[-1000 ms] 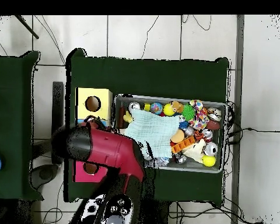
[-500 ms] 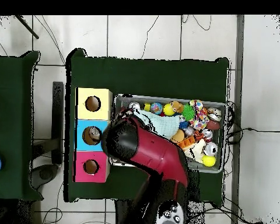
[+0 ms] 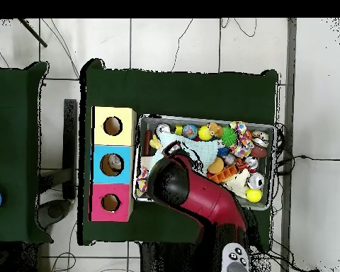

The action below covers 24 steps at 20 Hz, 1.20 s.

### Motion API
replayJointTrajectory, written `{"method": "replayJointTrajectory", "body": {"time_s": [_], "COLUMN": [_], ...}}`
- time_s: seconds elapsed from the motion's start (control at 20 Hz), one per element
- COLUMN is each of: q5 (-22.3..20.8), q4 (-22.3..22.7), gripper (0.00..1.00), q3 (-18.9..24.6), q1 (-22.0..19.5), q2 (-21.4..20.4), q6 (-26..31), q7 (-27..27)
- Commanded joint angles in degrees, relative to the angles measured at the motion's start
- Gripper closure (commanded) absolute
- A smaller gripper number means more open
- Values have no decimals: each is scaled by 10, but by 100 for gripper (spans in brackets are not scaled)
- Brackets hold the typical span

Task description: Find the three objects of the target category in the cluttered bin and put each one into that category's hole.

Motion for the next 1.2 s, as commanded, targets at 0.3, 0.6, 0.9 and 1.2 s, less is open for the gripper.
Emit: {"method": "replayJointTrajectory", "body": {"time_s": [0.3,0.6,0.9,1.2], "q5": [-66,-77,-74,-71], "q4": [101,83,71,54], "gripper": [0,0,0,0], "q3": [101,103,88,88], "q1": [-25,-31,-13,-16], "q2": [49,70,83,114], "q6": [-83,-102,-113,-131], "q7": [69,73,84,83]}}
